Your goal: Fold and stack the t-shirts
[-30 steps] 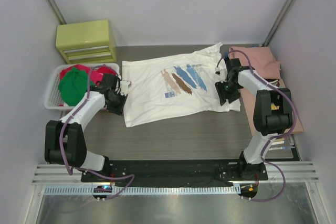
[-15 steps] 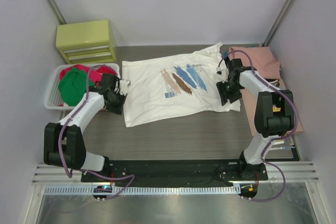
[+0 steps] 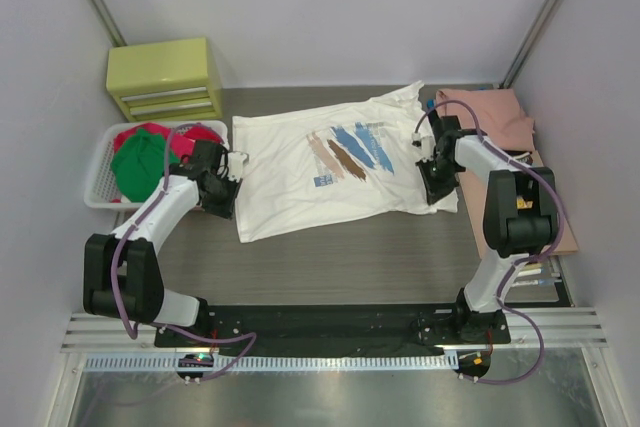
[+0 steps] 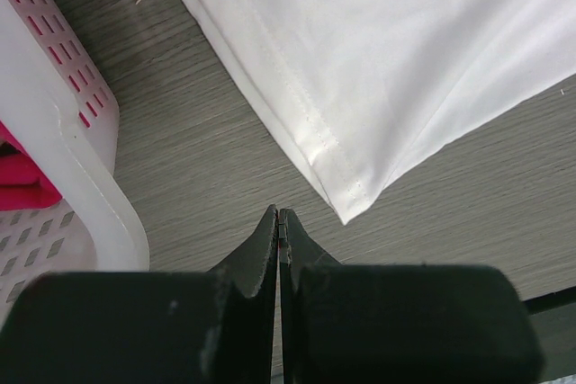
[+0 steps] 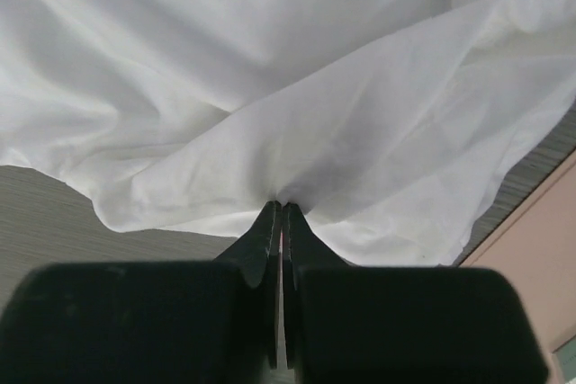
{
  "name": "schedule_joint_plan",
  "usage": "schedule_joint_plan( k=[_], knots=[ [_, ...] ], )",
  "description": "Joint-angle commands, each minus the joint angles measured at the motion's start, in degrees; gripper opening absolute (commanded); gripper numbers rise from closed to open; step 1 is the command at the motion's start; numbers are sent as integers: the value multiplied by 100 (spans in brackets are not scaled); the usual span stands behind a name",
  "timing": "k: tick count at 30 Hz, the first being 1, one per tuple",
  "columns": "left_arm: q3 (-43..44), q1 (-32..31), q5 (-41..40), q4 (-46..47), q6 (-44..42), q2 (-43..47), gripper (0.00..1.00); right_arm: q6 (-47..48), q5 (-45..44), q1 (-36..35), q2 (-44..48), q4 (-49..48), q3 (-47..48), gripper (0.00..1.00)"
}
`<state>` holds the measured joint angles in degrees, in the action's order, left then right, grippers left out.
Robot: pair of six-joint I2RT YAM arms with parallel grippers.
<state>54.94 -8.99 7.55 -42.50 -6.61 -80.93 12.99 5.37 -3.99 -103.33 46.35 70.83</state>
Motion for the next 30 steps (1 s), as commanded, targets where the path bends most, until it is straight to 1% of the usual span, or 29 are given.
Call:
schedule_joint_plan(
  k=[1,5,10,14,21,23,28,30],
  knots=[
    [26,-15,-43,40,-112,77,0,-78,325,12,-117,6,282,1],
    [26,-23,-61,49,-130,51,0,-34,369,30,93,23,318,1],
    [17,-23,9,110,-86,51,0,-42,334,74,682,58,370,1],
    [26,-23,88,172,-60,-46,0,-113,281,82,700,76,765,1],
    [8,-23,80,172,-68,15,0,-244,255,82,-11,164,1748,1],
    [-1,-23,62,163,-77,24,0,-280,272,82,-327,138,1960,1],
    [26,-32,71,146,-77,-55,0,-473,430,39,-1109,146,2856,1],
    [26,-23,71,146,-86,-72,0,-482,325,21,-1487,173,3216,1]
  ],
)
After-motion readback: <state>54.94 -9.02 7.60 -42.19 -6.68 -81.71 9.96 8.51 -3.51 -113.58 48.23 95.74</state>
